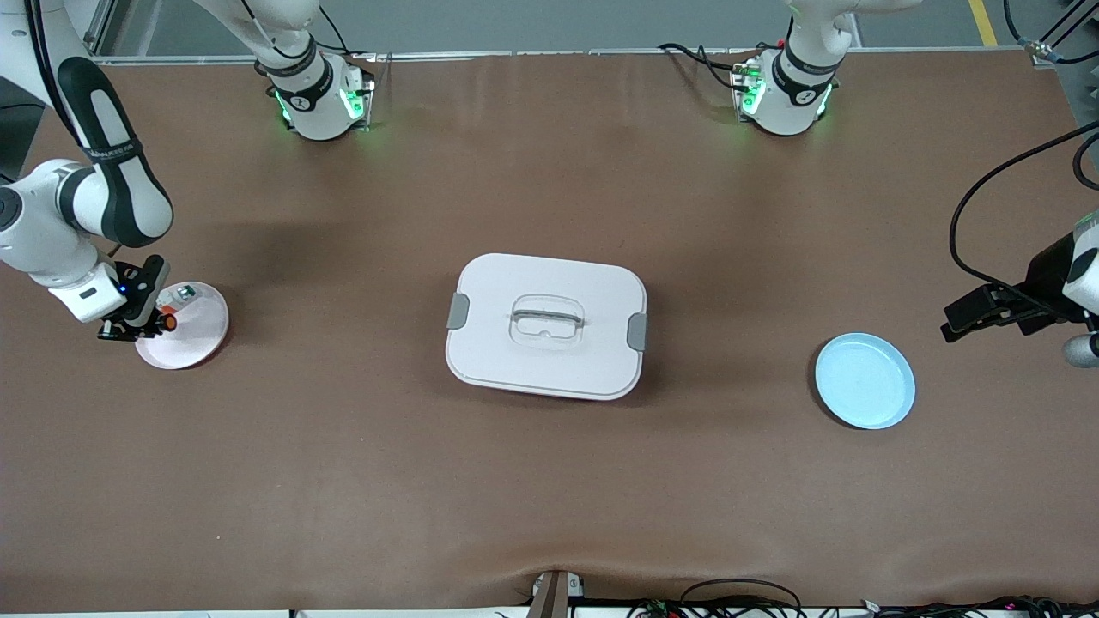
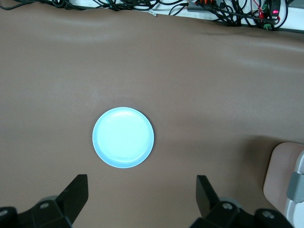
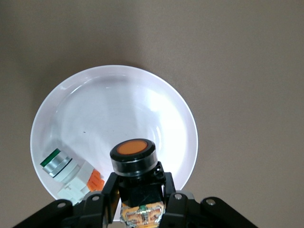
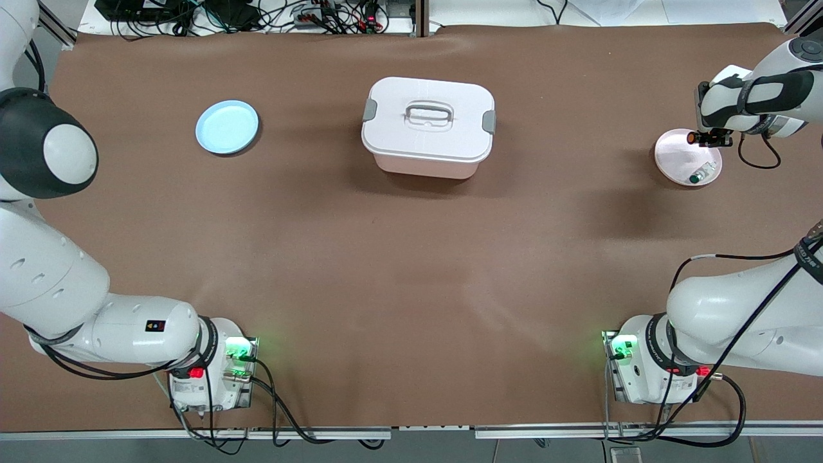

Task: Transfer orange switch to right arm and place
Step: 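Lower the switch with the right gripper onto the white plate, then open the right gripper to release the switch on the white plate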

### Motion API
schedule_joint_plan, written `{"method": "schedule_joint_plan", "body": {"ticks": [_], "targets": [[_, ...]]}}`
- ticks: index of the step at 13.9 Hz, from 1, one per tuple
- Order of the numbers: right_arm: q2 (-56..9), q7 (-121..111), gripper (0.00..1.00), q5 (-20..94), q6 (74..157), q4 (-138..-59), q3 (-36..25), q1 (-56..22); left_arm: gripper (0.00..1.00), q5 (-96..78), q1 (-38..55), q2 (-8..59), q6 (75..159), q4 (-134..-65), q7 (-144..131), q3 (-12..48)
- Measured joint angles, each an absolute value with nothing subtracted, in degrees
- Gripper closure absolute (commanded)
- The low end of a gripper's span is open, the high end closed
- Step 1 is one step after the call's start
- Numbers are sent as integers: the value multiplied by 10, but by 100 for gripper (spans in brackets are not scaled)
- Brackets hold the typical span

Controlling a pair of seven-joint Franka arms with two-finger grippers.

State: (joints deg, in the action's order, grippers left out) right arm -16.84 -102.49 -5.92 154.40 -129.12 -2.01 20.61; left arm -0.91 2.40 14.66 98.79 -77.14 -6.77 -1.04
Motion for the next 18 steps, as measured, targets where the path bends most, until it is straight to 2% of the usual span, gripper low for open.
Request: {"method": "schedule_joint_plan", "body": {"ticks": [8, 14, 18], "targets": [[-185, -1025, 100, -60, 1581, -1305, -19, 206, 0, -9, 13, 107, 987, -804, -57, -1], [-199, -1025, 100, -61, 1600, -1310, -17, 206, 0, -9, 7, 37, 989, -882, -54, 0], [-201, -1025, 100, -61, 1607, -1316, -16, 206, 0, -9, 7, 22, 981, -905, -54, 2]]}}
